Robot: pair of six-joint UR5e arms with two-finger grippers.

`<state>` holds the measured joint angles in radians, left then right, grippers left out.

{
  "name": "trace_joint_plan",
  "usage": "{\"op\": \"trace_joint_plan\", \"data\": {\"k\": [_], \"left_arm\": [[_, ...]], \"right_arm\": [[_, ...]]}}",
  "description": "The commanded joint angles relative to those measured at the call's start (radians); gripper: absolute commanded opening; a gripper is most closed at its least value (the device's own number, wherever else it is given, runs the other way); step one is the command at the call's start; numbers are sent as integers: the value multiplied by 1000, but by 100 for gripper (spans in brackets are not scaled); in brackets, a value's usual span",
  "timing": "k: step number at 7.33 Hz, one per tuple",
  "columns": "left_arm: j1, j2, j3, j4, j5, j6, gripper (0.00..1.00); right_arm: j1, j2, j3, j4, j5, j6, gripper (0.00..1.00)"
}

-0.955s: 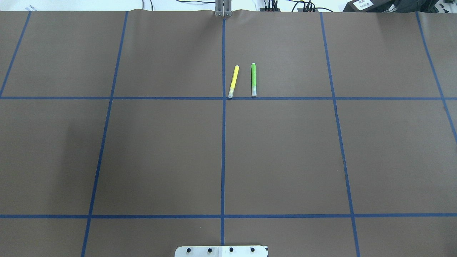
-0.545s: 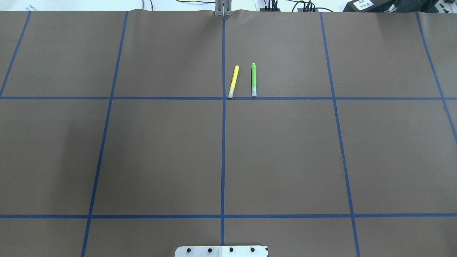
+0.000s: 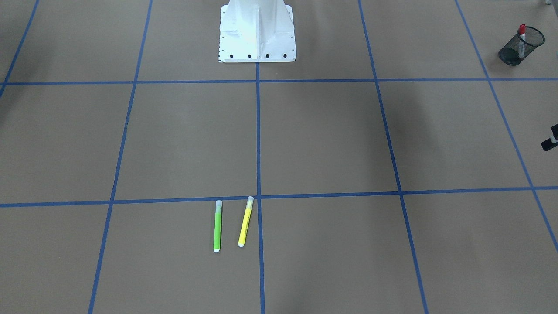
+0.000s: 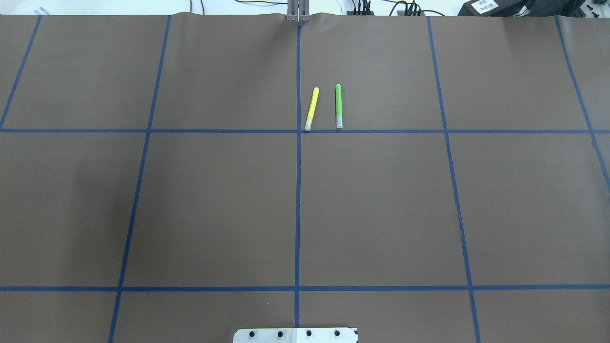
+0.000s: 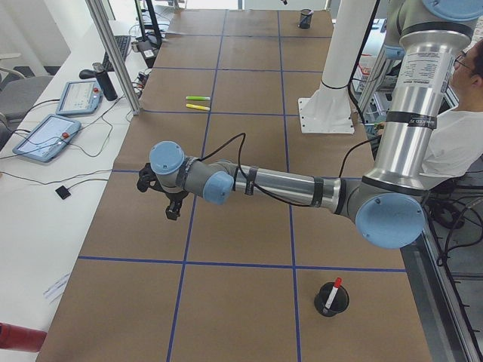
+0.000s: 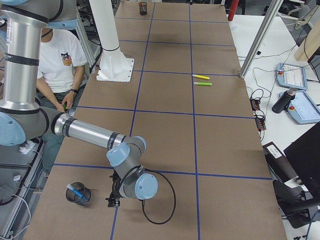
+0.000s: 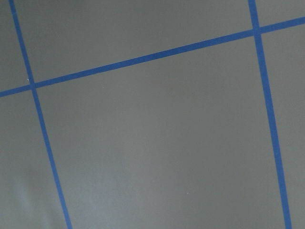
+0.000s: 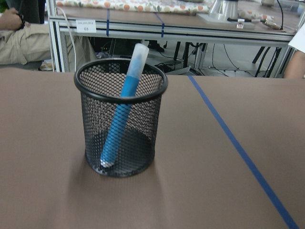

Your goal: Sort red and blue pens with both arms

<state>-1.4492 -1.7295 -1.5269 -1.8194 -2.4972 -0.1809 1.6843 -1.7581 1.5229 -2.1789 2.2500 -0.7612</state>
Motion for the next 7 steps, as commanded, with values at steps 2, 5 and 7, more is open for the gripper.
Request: {"op": "trace_joint_plan", "data": {"k": [2,5,7], "left_arm": [[0,62,-1,-3,46,4,100],[-2,102,-2,-6,100,9,100],[-3,128,-18,-8,98,8,100]], "right_arm": [[0,16,39,451,66,275,100],[-1,14,-1,828,65,547,100],[-46,38,3,921,65,679,100]]}}
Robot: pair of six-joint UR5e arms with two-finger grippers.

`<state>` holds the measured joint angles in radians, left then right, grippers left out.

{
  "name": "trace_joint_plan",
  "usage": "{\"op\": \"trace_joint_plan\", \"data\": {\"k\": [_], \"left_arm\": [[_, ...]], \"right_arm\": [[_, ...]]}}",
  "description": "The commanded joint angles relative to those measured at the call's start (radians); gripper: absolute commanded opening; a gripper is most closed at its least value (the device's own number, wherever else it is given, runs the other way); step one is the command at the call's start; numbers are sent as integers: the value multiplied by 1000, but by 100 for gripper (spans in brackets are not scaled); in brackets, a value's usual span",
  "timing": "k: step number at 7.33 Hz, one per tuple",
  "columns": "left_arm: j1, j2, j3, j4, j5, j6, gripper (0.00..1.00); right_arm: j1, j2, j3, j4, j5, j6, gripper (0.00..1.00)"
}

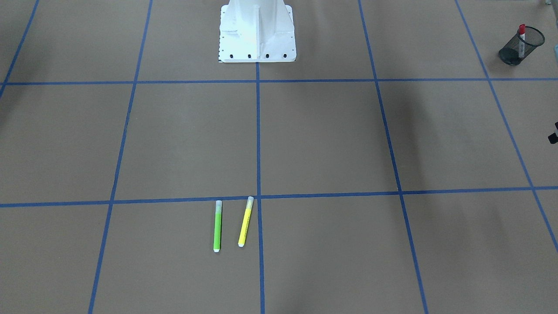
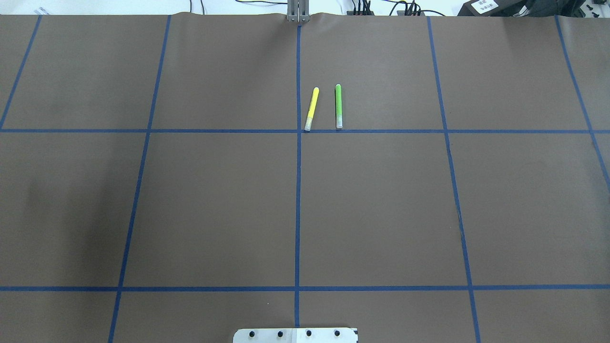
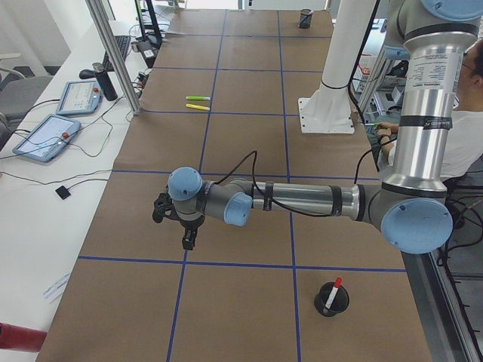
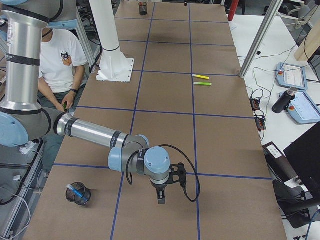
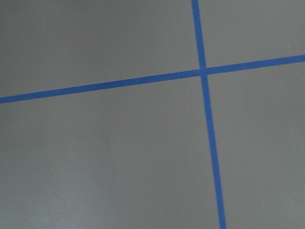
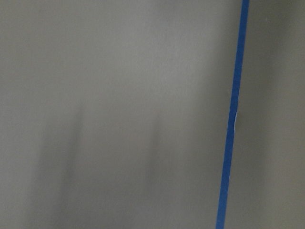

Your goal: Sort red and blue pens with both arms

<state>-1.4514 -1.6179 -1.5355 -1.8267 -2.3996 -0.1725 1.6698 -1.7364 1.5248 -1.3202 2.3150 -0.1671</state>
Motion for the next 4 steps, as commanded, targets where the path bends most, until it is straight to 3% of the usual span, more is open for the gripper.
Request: {"op": "trace_joint_plan", "data": {"k": [1,3,4], "left_arm": [[-1,16,-20,1,0,-10,100],[-1,13,-60,55,-15,-47,100],[-4,3,-95,146,-41,-45,100]], "right_arm": [[-72,41,3,62,1,136,100],[-148,61,11,62,6,228,100],[-168,70,24,61,6,236,100]]}}
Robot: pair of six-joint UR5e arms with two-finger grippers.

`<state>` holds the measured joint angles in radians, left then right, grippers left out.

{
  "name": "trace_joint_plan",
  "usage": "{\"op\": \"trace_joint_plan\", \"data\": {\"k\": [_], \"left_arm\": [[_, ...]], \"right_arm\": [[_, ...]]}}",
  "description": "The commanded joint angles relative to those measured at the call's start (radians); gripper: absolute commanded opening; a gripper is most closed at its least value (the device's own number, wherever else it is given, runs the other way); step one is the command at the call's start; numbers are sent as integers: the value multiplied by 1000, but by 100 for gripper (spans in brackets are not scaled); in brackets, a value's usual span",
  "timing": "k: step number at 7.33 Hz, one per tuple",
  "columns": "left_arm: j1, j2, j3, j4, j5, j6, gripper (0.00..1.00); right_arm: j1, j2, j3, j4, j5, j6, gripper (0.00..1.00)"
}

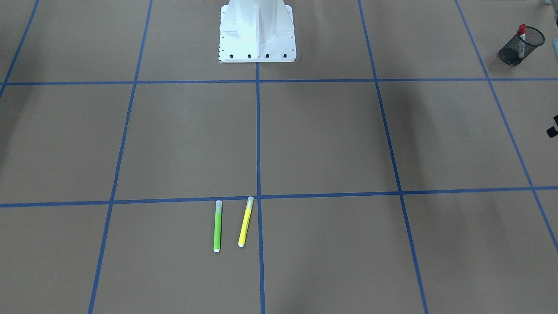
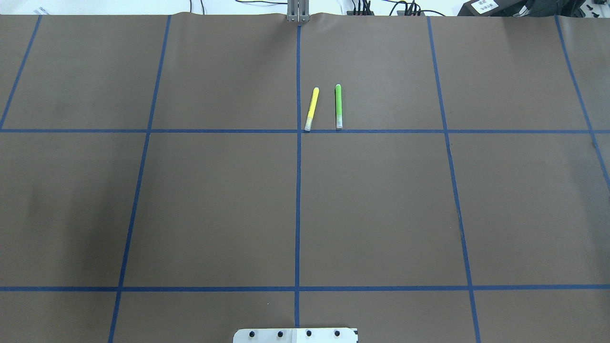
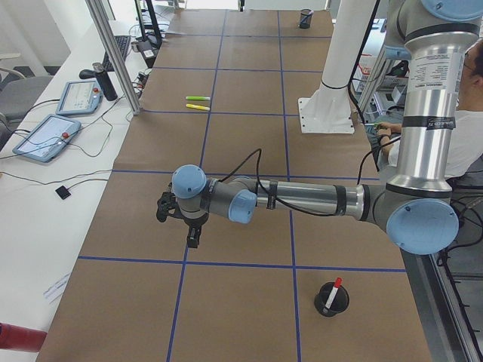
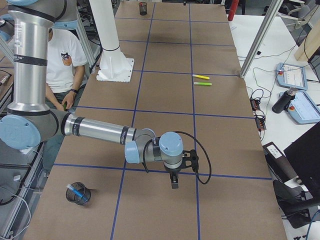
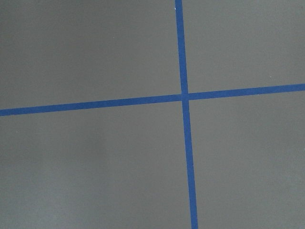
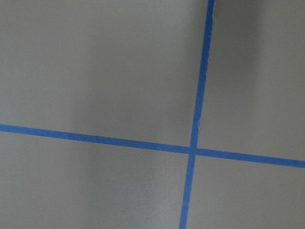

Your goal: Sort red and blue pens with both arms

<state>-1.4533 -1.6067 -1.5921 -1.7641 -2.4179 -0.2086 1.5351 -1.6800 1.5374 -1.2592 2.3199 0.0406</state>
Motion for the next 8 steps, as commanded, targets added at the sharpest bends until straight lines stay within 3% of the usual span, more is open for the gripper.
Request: {"op": "trace_joint_plan", "data": {"k": [1,5,8], "left_arm": [[-7,-2,-92,121,-18,-5,100],[-13,20,-129,118,43,1,100],[-10,77,-147,77,34,6,100]], "right_arm": [[-55,34,12,-11,1,60,100],[-73,37,12,-5,4,99,100],[-73,37,18,1,39,100,100]]}}
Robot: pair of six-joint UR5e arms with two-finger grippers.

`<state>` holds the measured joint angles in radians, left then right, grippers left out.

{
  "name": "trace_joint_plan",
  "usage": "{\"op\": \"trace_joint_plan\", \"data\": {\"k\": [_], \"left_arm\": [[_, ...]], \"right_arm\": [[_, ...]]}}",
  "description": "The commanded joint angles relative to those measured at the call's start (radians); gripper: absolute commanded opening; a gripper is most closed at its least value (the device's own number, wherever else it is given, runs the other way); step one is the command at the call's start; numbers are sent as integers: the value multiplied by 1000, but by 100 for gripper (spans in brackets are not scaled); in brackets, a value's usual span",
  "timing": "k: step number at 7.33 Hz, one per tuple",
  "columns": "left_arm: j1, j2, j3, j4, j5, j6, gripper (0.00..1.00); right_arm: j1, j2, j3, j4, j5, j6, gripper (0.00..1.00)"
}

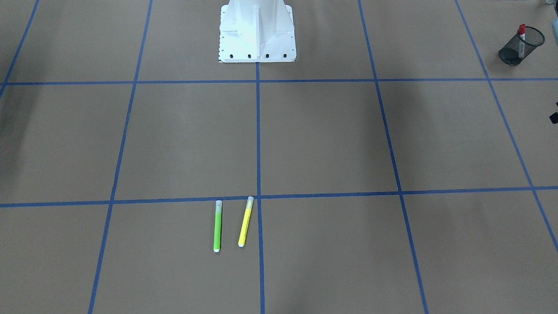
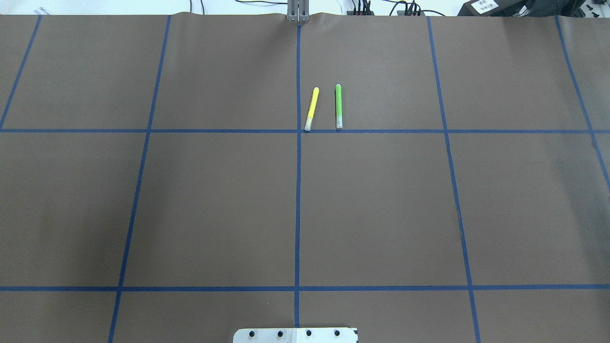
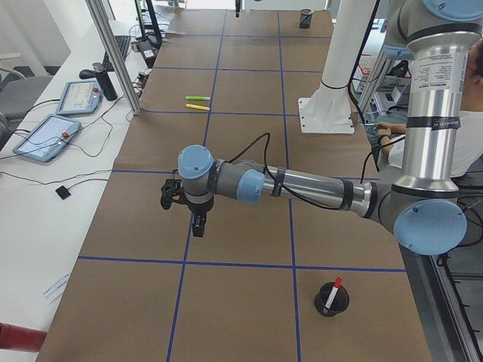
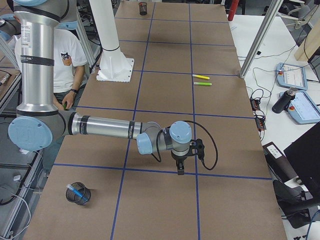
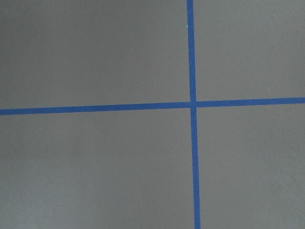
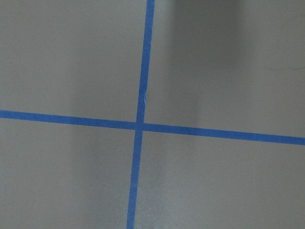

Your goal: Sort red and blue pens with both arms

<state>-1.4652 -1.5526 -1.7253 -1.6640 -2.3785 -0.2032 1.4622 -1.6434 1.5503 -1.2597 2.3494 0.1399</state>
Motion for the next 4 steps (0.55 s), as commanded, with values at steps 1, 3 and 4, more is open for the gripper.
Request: {"op": "trace_joint_plan", "data": {"k": [1,3,4], "left_arm": [[2,43,-19,-26,-10,1,100],[6,69,-54,-31,-10,-1,100],[8,66,-57,-33,-10,-10,100]], "right_arm": [[0,-2,43,2,13,4,100],[-2,-4,48,2,19,4,100],[-2,-9,59,2,37,4,100]]}}
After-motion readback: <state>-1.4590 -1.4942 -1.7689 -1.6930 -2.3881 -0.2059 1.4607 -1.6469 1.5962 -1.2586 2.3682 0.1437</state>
